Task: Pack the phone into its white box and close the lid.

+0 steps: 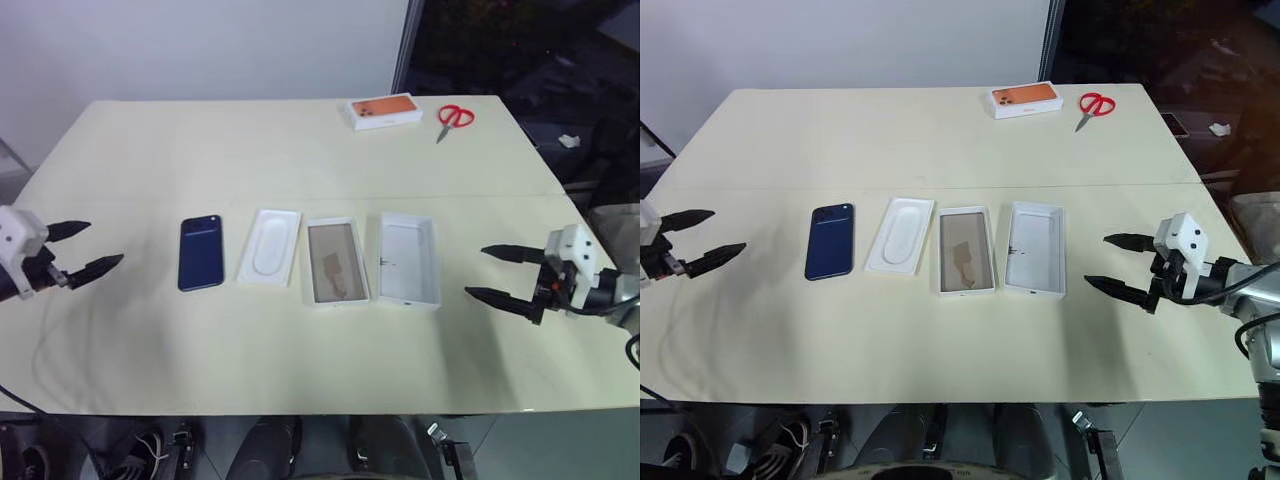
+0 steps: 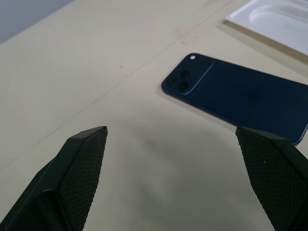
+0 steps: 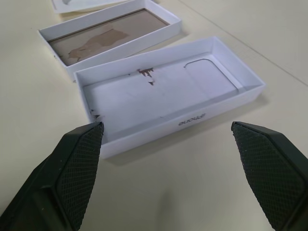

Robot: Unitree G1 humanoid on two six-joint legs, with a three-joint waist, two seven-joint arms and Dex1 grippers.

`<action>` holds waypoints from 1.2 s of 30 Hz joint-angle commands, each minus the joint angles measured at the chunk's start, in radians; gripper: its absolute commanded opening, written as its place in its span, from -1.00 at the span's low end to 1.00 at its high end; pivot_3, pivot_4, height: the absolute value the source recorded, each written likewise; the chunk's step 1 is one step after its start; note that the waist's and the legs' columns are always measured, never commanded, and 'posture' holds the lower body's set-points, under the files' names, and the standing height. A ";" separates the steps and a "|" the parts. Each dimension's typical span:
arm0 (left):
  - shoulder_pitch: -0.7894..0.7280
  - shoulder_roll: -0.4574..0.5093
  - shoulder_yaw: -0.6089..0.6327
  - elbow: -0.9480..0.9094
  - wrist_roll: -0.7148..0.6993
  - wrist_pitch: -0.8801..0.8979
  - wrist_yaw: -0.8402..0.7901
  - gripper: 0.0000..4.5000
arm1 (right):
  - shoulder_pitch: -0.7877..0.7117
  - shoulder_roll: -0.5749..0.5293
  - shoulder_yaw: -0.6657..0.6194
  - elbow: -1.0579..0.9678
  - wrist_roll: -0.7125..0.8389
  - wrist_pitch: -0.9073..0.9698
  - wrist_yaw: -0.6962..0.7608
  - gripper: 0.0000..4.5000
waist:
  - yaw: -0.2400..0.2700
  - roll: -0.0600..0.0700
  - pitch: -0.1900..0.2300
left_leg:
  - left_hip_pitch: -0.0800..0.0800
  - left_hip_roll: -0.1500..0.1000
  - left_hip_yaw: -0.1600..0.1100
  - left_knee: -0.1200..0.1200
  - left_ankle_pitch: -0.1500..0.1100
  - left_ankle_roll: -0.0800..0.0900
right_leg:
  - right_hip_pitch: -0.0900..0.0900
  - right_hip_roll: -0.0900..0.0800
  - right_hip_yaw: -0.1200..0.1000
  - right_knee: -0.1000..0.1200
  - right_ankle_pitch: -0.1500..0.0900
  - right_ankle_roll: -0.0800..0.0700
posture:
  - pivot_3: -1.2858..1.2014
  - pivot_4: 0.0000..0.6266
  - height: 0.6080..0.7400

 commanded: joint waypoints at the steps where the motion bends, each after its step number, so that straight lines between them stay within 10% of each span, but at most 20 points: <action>1: -0.020 0.022 0.036 0.012 0.003 -0.031 0.019 1.00 | -0.027 0.002 -0.006 0.001 0.007 -0.011 -0.004 0.98 | 0.001 0.000 0.000 | 0.000 0.000 0.000 0.000 0.000 0.000 | 0.000 0.000 0.000 0.000 0.000 0.000 | 0.03 -0.52 1.00; 19: -0.005 -0.030 0.040 -0.103 -0.031 0.034 0.043 1.00 | -0.090 -0.001 0.057 -0.010 -0.024 0.013 -0.041 0.98 | 0.001 0.000 0.000 | 0.000 0.000 0.000 0.000 0.000 0.000 | 0.000 0.000 0.000 0.000 0.000 0.000 | 0.03 -0.52 1.00; 36: 0.168 -0.041 -0.037 -0.627 -0.147 0.651 0.044 1.00 | -0.112 0.013 0.084 -0.054 -0.012 0.025 -0.026 0.98 | -0.003 0.001 0.000 | 0.000 0.000 0.001 0.000 0.000 0.000 | 0.000 0.000 0.001 0.000 0.000 0.000 | 0.03 -0.52 1.00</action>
